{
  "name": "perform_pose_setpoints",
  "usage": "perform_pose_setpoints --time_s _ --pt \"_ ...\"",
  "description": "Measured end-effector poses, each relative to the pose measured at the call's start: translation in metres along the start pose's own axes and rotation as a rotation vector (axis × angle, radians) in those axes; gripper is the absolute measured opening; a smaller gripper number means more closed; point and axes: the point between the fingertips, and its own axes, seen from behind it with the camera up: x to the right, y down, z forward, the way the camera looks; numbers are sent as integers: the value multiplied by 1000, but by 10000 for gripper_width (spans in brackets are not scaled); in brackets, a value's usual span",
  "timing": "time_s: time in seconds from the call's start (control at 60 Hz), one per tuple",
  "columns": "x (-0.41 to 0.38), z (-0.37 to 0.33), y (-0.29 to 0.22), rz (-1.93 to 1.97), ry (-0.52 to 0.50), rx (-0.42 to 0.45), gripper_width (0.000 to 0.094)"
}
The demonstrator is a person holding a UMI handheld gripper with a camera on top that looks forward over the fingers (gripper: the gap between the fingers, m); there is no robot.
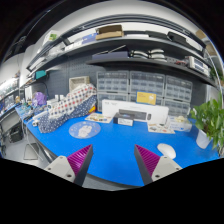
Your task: Arrange mouse
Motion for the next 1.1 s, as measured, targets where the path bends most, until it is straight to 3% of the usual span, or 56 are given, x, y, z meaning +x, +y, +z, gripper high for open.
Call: perform_pose_setpoints --time_s 0.217,0.417,0.65,1.033,1.1 --pt "76 3 77 70 104 -137 846" --pt "163 16 119 103 249 -221 843" --pt "242 59 132 103 335 -269 839" --pt "301 148 112 135 334 -299 830" --pt "311 158 110 152 338 -304 787"
